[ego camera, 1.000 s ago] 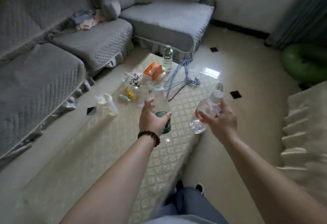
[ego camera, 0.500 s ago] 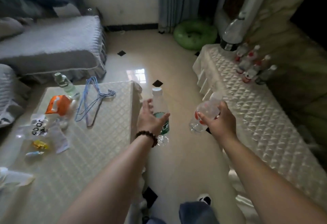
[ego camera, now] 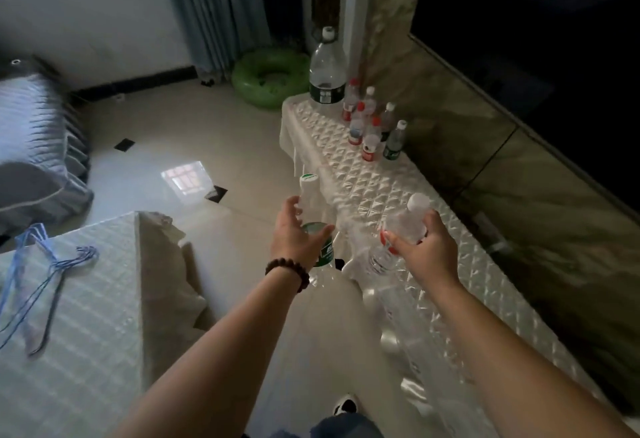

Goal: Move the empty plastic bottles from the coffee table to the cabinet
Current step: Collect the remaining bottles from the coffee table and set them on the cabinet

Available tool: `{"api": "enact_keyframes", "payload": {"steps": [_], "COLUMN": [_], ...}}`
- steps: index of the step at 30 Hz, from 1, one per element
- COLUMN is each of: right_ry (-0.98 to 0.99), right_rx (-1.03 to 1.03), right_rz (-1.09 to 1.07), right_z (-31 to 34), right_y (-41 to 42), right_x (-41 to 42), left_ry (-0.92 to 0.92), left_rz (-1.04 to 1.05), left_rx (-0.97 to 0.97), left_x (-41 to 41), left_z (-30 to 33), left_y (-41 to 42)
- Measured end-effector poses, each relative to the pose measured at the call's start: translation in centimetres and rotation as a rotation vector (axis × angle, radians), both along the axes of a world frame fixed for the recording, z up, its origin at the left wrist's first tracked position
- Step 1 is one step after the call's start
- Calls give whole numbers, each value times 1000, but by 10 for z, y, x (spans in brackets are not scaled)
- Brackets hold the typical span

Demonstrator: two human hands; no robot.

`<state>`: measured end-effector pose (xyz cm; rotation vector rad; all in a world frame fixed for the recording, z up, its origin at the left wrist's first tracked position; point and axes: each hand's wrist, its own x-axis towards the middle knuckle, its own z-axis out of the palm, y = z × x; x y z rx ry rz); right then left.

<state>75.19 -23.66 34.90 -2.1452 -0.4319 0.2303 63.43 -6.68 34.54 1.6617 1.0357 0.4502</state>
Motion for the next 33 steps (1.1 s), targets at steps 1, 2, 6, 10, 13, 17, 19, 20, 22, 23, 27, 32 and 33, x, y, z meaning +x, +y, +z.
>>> {"api": "enact_keyframes", "payload": {"steps": [1, 2, 6, 10, 13, 17, 19, 20, 22, 23, 27, 32, 33], "right_ry": [3, 5, 16, 64, 95, 102, 111, 114, 116, 122, 158, 194, 201], "right_rx": [1, -3, -8, -4, -12, -28, -31, -37, -46, -47, -57, -72, -73], "right_rz": [-15, -31, -86, -137, -180, -243, -275, -294, -334, -356, -443, -508, -517], "right_z": [-2, -3, -10, -20, -28, -39, -45, -48, -55, -59, -76, -103, -111], "right_y": [-4, -8, -17, -15, -9, 12, 28, 36, 53, 62, 94, 119, 123], "right_x": [9, 17, 43, 69, 93, 131, 153, 164, 185, 196, 238, 280, 288], "left_ry": [1, 2, 16, 35, 43, 76, 87, 96, 118, 132, 180, 233, 236], "left_rz": [-13, -24, -53, -103, -140, -194, -230, -252, -306, -332, -428, -515, -528], "left_rx": [0, 2, 9, 12, 8, 25, 33, 30, 40, 53, 75, 69, 71], "left_x": [11, 21, 55, 91, 122, 172, 200, 214, 242, 257, 310, 369, 379], "left_z": [-1, -1, -5, -11, -20, -37, -47, -52, -63, -69, -92, -128, -137], "left_y": [-3, -5, -6, 0, 11, 37, 55, 65, 84, 95, 130, 155, 157]}}
